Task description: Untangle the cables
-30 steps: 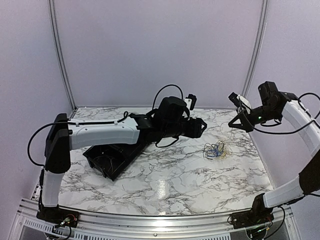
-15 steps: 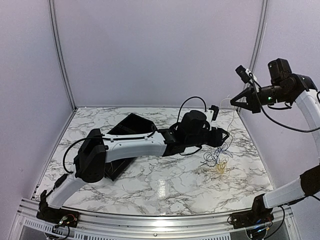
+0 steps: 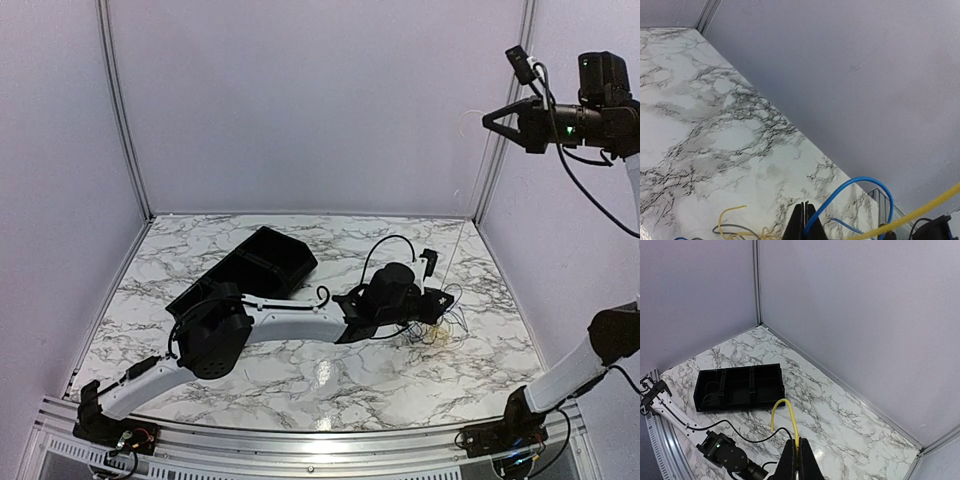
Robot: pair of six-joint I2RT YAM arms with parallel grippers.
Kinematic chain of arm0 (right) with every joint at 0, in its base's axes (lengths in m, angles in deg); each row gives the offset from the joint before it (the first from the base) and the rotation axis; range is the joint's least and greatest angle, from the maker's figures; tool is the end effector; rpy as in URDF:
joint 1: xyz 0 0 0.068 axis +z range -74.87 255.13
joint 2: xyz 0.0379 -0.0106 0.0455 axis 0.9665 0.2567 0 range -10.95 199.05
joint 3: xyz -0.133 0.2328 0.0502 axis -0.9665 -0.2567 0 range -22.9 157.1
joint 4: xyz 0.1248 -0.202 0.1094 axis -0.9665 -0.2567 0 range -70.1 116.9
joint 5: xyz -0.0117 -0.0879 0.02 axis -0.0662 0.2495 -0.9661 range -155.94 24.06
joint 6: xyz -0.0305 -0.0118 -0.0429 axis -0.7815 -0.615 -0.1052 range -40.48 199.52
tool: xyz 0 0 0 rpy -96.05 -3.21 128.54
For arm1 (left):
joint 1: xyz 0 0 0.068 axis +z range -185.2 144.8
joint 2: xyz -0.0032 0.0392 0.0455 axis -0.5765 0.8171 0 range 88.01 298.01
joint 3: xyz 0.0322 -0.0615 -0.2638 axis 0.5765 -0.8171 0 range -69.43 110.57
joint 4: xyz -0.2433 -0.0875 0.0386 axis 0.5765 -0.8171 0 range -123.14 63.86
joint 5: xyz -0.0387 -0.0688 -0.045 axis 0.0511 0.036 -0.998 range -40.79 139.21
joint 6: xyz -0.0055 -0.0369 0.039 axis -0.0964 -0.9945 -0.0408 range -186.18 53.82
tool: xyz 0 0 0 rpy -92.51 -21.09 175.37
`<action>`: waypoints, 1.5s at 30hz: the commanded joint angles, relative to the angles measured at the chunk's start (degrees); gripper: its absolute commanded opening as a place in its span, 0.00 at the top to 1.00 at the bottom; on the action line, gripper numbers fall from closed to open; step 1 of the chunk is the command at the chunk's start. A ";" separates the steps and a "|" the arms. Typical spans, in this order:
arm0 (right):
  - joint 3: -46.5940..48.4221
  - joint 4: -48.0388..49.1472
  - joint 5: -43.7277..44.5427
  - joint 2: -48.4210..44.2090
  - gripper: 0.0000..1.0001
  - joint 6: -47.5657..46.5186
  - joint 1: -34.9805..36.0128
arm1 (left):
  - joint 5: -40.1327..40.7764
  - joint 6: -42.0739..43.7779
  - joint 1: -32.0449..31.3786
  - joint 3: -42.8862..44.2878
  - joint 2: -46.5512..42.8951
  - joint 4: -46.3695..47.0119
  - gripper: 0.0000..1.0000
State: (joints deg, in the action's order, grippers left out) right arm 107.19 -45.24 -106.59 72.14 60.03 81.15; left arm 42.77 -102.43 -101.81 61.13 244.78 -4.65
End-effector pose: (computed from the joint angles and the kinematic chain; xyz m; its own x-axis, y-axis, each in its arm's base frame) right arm 0.1994 0.0444 0.5527 -0.1762 -0.2730 -0.9457 -0.7688 0.6382 -0.0410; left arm 0.2416 -0.5686 0.1542 -0.5918 -0.1119 -0.7982 0.7519 0.2802 -0.5968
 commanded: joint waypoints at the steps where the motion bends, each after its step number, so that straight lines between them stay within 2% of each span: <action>1: 6.21 15.40 4.18 -2.35 1.00 7.82 0.53 | -1.61 -1.56 -0.43 -2.42 1.34 -1.55 1.00; 5: 2.41 31.35 11.16 -6.72 1.00 13.43 0.55 | -2.04 -1.44 -0.45 -5.88 0.03 -1.59 0.94; 8: 5.45 38.04 16.54 -6.28 1.00 15.11 0.57 | -2.36 -1.60 -0.45 -6.46 -0.15 -1.63 0.88; 11: 9.70 39.88 18.31 -4.98 1.00 15.26 0.56 | -2.79 -1.45 -0.24 -6.53 -0.27 -1.84 0.82; 14: 8.12 40.94 19.82 -5.90 1.00 14.02 0.54 | -3.30 -0.88 0.18 -6.95 -1.07 -2.30 0.79; 22: 9.41 49.10 24.58 -6.02 1.00 12.20 0.44 | -4.43 -0.67 1.71 -9.09 -3.76 -3.42 0.77; 27: 11.58 53.91 26.96 -5.04 1.00 13.23 0.49 | -4.90 0.63 2.72 -11.20 -6.07 -4.44 0.65; 33: 12.57 58.21 26.42 -3.91 1.00 12.63 0.49 | -5.39 2.64 3.80 -11.39 -7.75 -5.49 0.63; 38: 4.95 57.22 26.27 -5.94 1.00 14.29 0.48 | -6.24 5.39 4.41 -11.12 -12.09 -6.05 0.54; 45: -8.95 56.01 24.12 -9.55 1.00 13.98 0.50 | -1.81 7.73 4.99 -12.02 -20.41 -10.24 0.38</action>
State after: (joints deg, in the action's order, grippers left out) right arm 103.25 11.79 -81.17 63.22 73.45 81.24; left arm 38.16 -96.94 -97.26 49.81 232.19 -12.06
